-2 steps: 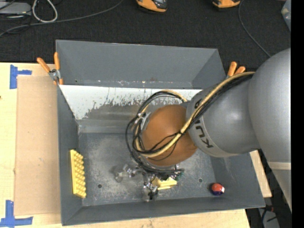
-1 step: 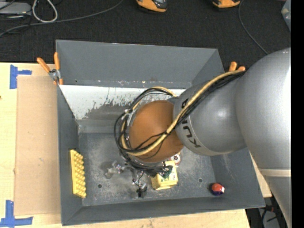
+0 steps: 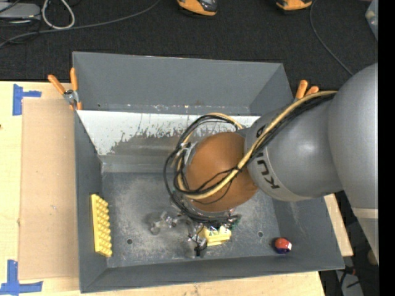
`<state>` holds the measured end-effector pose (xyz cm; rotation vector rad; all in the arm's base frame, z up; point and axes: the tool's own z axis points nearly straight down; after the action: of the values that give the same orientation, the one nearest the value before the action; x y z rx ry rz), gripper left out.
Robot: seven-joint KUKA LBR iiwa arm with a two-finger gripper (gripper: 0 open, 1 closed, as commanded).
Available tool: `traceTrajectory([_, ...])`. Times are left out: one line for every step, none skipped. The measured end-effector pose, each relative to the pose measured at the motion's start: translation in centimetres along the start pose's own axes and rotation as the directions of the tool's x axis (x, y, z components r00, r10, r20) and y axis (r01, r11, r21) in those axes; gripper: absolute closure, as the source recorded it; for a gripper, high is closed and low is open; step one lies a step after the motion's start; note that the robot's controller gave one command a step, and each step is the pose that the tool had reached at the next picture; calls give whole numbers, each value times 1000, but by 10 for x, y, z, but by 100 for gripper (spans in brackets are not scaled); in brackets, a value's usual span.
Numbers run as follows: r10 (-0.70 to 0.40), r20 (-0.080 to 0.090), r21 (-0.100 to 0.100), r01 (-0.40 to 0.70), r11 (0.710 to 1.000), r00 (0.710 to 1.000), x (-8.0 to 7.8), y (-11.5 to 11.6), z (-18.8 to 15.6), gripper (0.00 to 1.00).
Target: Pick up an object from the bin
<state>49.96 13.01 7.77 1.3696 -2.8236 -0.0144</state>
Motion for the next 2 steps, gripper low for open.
traceTrajectory([-23, -2, 1, 23, 1000, 1000, 16, -9, 0, 0])
traceTrajectory([-54, -1, -1, 54, 999, 999, 20, -6, 4, 0])
